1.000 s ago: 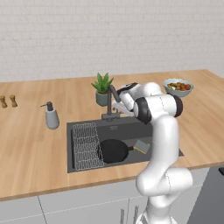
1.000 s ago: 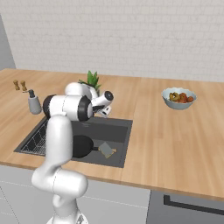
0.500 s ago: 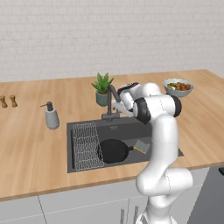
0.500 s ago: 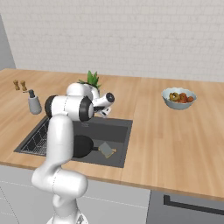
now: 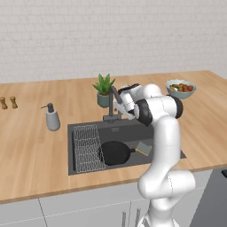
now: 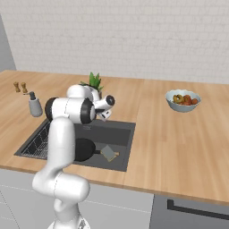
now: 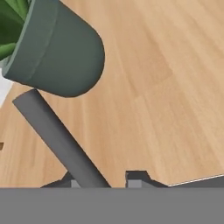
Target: Pick the pan and sponge and place them into the sink. Then turn on the water.
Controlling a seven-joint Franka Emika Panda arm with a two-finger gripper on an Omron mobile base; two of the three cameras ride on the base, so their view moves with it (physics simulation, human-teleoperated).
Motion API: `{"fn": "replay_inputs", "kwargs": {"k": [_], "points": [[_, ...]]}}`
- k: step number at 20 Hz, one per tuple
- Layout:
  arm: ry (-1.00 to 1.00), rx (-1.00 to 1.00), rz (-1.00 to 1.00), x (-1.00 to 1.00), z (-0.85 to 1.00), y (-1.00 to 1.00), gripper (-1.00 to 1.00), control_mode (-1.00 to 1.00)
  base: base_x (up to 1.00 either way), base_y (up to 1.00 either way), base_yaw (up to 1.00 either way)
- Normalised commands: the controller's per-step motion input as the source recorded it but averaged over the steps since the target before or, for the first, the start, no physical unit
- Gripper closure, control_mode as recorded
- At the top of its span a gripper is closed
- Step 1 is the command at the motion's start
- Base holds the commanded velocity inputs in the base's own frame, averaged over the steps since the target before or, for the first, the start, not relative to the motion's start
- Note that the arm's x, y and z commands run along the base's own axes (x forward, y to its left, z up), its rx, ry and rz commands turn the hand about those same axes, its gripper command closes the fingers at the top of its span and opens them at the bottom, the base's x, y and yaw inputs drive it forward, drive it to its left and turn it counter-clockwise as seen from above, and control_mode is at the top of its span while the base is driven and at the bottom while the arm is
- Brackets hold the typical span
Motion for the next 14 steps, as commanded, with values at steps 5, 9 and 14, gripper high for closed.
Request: {"fn": "replay_inputs", "kwargs": {"k": [5, 9, 14], "points": [[0.04, 0.15, -0.05, 0.00, -0.12, -0.45, 1.00, -1.00, 0.00, 0.00, 0.00], [0.06, 0.17, -0.06, 0.00, -0.12, -0.47, 1.00, -1.00, 0.00, 0.00, 0.00], [0.02, 0.14, -0.05, 0.00, -0.16, -0.39, 1.00, -1.00, 0.00, 0.00, 0.00]]}}
